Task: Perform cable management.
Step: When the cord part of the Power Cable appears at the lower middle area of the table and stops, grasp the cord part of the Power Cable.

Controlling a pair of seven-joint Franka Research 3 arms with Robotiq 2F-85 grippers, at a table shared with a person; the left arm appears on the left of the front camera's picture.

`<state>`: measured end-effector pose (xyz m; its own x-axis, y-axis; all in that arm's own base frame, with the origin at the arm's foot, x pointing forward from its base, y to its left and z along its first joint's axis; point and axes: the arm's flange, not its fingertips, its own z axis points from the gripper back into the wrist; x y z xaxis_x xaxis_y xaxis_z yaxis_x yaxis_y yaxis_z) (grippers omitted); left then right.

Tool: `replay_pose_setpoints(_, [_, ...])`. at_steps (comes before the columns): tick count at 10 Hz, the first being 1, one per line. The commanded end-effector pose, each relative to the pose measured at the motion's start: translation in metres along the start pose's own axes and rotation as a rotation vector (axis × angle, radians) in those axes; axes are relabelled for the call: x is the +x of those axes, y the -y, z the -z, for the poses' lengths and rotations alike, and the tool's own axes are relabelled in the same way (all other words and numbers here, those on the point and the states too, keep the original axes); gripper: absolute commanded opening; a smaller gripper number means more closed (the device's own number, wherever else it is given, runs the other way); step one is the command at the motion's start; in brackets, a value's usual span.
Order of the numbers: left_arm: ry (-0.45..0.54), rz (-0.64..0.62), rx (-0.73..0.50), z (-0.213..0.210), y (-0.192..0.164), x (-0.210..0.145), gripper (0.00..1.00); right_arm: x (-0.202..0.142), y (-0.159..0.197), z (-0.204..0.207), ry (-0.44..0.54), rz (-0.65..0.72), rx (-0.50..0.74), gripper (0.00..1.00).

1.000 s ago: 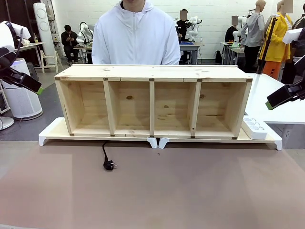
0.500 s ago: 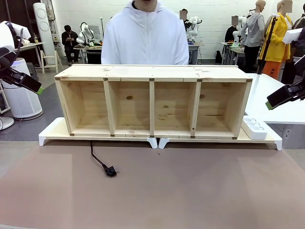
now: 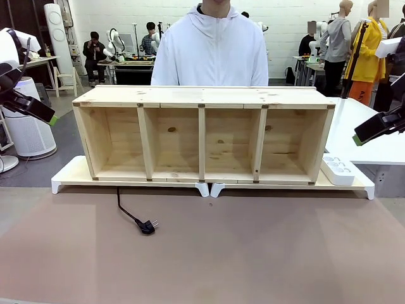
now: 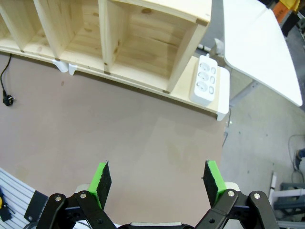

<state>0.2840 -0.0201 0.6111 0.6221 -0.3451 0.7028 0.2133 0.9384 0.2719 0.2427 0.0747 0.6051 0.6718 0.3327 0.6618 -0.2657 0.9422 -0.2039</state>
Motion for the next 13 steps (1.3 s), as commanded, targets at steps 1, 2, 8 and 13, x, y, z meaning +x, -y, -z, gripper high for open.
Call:
replay_pose_setpoints(1, [0.008,0.004,0.008,0.001,0.001,0.002,1.00,0.002,0.000,0.002,0.003,-0.009,0.001,1.00])
replay_pose_setpoints(2, [0.008,0.004,0.008,0.001,0.001,0.002,1.00,0.002,0.000,0.002,0.003,-0.009,0.001,1.00])
replay_pose_setpoints(8, [0.008,0.004,0.008,0.001,0.001,0.002,1.00,0.038,-0.011,0.025,-0.055,-0.103,0.104,1.00])
replay_pose_setpoints(13, [0.008,0.004,0.008,0.001,0.001,0.002,1.00,0.110,-0.063,0.075,-0.122,-0.327,0.284,1.00])
